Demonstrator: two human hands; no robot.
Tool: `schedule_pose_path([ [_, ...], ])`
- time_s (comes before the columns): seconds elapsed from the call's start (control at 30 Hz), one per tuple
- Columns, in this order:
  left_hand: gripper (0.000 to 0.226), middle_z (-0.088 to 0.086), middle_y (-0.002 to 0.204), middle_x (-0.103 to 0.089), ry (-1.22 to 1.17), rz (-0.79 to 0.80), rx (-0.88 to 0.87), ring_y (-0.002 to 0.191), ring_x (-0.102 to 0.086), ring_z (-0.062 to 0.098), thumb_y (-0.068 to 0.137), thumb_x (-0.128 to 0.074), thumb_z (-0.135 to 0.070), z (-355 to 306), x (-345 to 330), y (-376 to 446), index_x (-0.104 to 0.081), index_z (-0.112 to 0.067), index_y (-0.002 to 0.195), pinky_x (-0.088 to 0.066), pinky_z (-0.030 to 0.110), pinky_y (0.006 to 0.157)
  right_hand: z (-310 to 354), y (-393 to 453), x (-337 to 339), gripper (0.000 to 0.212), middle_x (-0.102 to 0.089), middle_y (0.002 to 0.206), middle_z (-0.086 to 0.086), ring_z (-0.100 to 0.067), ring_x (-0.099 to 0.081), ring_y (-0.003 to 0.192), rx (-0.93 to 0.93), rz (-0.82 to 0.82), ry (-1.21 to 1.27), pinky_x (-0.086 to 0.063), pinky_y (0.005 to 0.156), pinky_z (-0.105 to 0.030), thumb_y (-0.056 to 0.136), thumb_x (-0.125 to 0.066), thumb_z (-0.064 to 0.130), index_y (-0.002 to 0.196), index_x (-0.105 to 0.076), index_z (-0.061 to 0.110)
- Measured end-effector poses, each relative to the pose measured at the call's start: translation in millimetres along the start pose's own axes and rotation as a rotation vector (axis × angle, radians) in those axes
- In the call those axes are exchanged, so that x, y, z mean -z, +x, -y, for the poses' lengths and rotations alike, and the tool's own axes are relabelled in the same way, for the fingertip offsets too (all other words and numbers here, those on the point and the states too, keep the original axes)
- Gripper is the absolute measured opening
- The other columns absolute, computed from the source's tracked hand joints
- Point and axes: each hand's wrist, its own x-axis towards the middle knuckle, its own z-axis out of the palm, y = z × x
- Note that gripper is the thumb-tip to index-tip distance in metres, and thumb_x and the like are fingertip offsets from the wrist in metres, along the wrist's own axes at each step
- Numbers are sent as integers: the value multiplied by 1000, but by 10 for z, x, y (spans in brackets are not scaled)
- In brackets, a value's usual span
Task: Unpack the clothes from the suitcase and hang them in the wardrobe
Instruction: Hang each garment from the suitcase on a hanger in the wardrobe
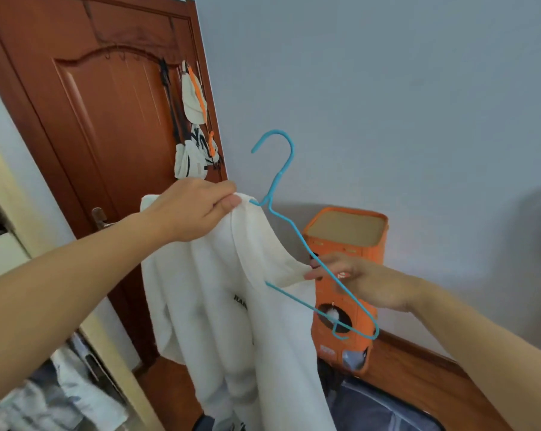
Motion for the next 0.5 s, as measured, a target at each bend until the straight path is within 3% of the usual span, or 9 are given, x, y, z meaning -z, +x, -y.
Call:
schedule_pose_path([
  [0.07,37,-9,60,-43,1,12,-19,51,-41,13,105,-20,-56,-12,15,-20,-36,-30,83,-39,35,49,-254,272,-233,52,-27,151,20,15,-22,139,95,26,-265,-22,111,-7,86,-69,24,129,-57,51],
  [0.1,37,-8,60,-43,1,9,-31,50,-41,14,105,-19,-55,-8,27,-41,-36,-30,83,-39,34,48,-580,394,-314,59,-23,154,18,9,-18,142,111,57,-403,-21,116,-12,83,-71,38,134,-49,56],
  [0.17,37,-7,61,-42,-18,-30,-54,49,-40,15,107,-22,-51,14,96,-120,-37,-29,82,-38,33,47,-1154,561,-437,69,-37,149,7,-14,-37,136,104,47,-512,-34,116,-36,80,-67,50,141,-36,59],
  [0.23,38,-8,63,-40,-28,-78,-56,49,-37,15,108,-28,-43,88,192,-241,-44,-22,80,-35,31,48,-1083,586,-616,70,-51,132,-2,-24,-52,114,189,59,-646,-45,100,-42,80,-54,41,142,-27,59],
  [0.27,36,-9,64,-39,-10,-84,-50,50,-36,15,107,-31,-38,144,242,-317,-45,-20,78,-34,30,49,-854,524,-630,63,-53,124,-3,-26,-54,105,225,-9,-734,-48,93,-42,85,-50,42,141,-27,57],
  [0.33,32,-9,63,-39,82,-56,12,50,-37,16,105,-31,-39,272,330,-485,-40,-23,79,-31,29,52,-494,401,-620,35,-49,114,-3,-27,-53,94,354,-149,-800,-50,84,-40,98,-44,52,129,-47,35],
  [0.4,38,-6,61,-44,159,6,181,51,-42,19,105,-23,-50,447,393,-674,-38,-26,81,-30,29,53,-333,386,-640,37,-47,116,-5,-28,-52,91,494,-272,-844,-49,82,-41,101,-46,51,109,-62,18],
  [0.5,39,3,62,-50,175,61,443,58,-49,31,106,-24,-50,748,445,-1013,-40,-25,81,-38,38,55,-191,430,-594,32,-46,128,-8,-30,-55,93,576,-291,-834,-53,81,-42,101,-51,42,104,-68,15],
])
